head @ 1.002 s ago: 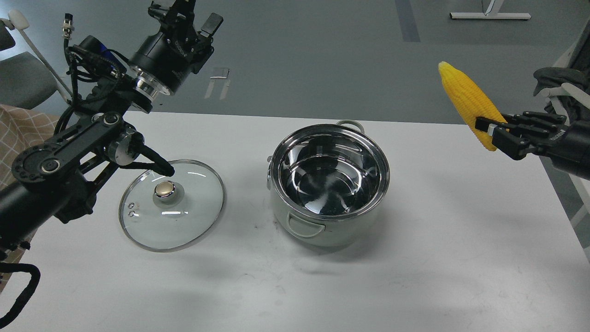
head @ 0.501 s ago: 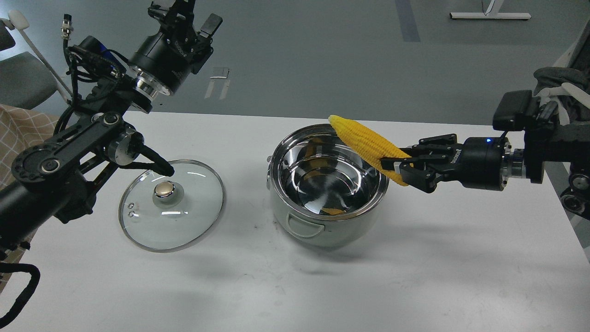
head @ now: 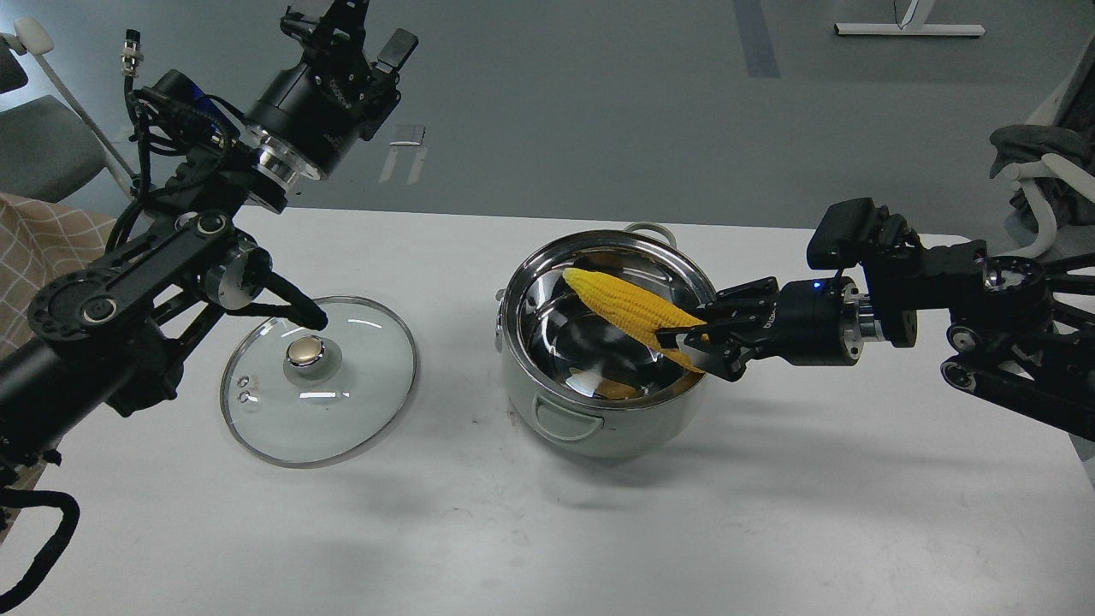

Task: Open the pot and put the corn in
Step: 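Carry the corn over the pot and lower it inside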

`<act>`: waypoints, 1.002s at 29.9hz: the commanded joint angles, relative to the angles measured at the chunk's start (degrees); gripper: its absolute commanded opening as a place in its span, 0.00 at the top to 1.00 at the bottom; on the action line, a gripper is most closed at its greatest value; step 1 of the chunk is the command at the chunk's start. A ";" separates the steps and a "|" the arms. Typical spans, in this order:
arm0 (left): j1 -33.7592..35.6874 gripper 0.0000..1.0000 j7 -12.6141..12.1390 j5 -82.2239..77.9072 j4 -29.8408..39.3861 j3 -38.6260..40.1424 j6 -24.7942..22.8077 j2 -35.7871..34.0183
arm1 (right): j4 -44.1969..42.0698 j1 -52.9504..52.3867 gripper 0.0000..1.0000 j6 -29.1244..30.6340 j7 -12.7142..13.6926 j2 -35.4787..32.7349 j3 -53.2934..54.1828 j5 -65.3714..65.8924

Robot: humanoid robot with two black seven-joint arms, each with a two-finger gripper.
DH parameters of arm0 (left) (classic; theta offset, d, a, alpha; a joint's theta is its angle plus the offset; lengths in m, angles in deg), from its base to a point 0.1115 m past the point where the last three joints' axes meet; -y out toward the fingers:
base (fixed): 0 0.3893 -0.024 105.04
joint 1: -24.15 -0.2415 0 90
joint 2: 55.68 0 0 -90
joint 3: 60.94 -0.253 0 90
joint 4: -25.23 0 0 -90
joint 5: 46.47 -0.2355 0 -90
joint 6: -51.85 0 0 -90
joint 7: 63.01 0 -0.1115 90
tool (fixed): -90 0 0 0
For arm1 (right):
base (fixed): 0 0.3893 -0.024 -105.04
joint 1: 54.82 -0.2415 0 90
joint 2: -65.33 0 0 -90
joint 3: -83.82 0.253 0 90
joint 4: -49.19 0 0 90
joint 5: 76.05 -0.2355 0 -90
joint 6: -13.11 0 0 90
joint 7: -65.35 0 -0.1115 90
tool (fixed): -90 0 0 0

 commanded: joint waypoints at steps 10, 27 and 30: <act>-0.46 0.05 0.09 0.08 0.01 0.10 -0.01 0.09 | -4.68 -2.07 0.94 0.01 0.00 4.35 -1.85 -0.02; -1.25 0.05 0.09 0.08 0.01 1.51 -0.01 0.88 | -9.77 -2.07 0.84 0.01 0.00 10.15 -4.31 -0.19; -1.25 0.05 0.09 0.08 0.01 1.59 -0.01 0.97 | -10.48 -2.07 0.80 0.01 0.00 10.77 -4.40 -0.19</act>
